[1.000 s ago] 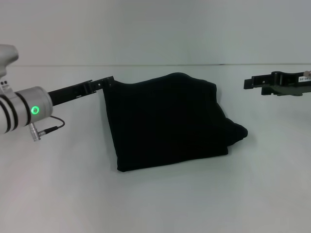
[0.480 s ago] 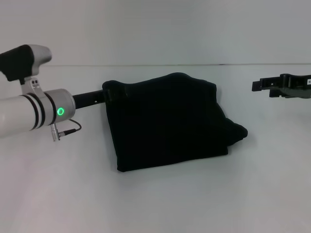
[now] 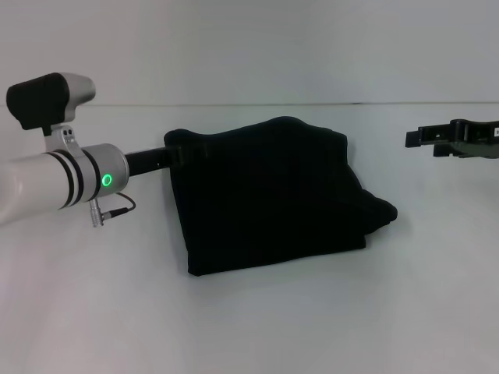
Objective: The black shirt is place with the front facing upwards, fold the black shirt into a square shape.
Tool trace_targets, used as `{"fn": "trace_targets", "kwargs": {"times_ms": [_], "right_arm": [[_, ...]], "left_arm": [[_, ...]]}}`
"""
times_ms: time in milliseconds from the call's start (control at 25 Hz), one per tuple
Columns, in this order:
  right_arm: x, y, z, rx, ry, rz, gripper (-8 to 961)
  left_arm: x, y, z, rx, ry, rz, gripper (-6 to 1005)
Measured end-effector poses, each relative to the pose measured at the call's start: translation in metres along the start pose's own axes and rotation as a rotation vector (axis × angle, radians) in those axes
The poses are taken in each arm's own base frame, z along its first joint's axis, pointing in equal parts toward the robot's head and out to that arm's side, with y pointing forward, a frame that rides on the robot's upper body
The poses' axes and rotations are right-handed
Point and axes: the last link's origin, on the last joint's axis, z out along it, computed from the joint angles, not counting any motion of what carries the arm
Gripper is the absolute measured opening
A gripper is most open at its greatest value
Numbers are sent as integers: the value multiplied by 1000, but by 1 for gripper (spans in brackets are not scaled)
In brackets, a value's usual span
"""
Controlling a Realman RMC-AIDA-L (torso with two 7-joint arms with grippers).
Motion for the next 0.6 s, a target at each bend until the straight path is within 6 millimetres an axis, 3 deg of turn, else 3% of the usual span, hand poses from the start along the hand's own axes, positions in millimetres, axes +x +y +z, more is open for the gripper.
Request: {"fn": "trace_targets", "kwargs": {"times_ms": [200,600], "right_arm": [[0,0,0,-1,-3,0,759],[1,-1,-1,2,-1,2,758]], "left_arm": [[-2,9,4,-18,-27,44,883],[-3,15,7,-31,-42,78,711]]}}
